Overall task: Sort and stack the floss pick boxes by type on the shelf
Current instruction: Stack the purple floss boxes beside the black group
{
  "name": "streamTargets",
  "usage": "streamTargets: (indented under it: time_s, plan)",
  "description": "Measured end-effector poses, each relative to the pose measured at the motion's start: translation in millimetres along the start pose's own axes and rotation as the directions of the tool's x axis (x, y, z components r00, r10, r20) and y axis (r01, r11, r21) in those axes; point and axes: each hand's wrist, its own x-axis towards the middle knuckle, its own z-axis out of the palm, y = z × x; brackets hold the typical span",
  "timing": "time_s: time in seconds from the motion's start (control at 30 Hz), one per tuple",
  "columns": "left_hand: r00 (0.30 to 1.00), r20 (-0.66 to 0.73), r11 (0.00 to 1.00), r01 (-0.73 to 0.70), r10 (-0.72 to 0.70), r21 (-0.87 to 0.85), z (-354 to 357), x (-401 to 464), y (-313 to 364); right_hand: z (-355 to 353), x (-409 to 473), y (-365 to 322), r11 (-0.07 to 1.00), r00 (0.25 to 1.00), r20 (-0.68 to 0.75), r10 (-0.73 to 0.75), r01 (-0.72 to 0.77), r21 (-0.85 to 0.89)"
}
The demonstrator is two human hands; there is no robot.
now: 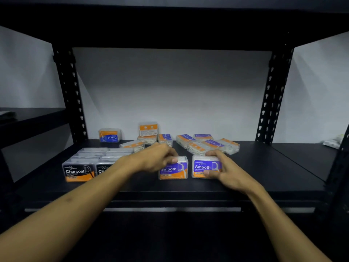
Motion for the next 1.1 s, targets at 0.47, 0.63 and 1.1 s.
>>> streamTargets:
  time_s: [0.47,0.63,1.1]
  plan:
    - [0.992,0.121,0.998,0.037,-0.044,0.059,-31,-2,-29,13,10,-8,0.992,0.995,0.028,-0.098,0.095,0.078]
    - [0.989,0.135,0.998,0.066,-0.063,-0.016,-36,-5,-36,23,16,-13,0.988,0.992,0.039,-0.119,0.114,0.105]
    - [0.988,0.149,0.985,0.051,-0.026,-0.166,-34,-8,-36,33,29,-19,0.981,0.986,0.089,-0.139,0.125,0.146]
